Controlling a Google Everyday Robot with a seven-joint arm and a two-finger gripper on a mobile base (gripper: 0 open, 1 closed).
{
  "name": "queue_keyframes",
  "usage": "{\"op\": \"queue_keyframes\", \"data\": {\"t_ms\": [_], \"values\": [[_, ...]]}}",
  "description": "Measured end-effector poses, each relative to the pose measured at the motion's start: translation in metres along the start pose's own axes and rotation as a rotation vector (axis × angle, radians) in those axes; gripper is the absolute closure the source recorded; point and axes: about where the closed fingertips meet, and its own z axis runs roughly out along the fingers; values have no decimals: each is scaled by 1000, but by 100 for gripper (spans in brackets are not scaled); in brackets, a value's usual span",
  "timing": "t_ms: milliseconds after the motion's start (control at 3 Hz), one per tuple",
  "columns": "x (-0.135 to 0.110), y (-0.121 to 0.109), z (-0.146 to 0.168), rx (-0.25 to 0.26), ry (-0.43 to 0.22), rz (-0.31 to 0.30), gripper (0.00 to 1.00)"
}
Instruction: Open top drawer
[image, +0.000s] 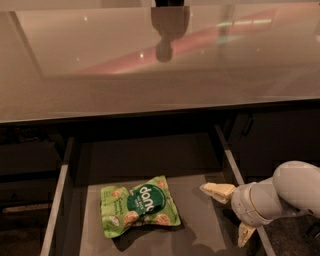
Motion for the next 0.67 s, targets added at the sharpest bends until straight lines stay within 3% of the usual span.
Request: {"op": "queue_keyframes", "data": {"t_ms": [333,667], "values": [[0,0,0,0,0,0,0],[-9,-10,-24,39,17,-11,0]]}}
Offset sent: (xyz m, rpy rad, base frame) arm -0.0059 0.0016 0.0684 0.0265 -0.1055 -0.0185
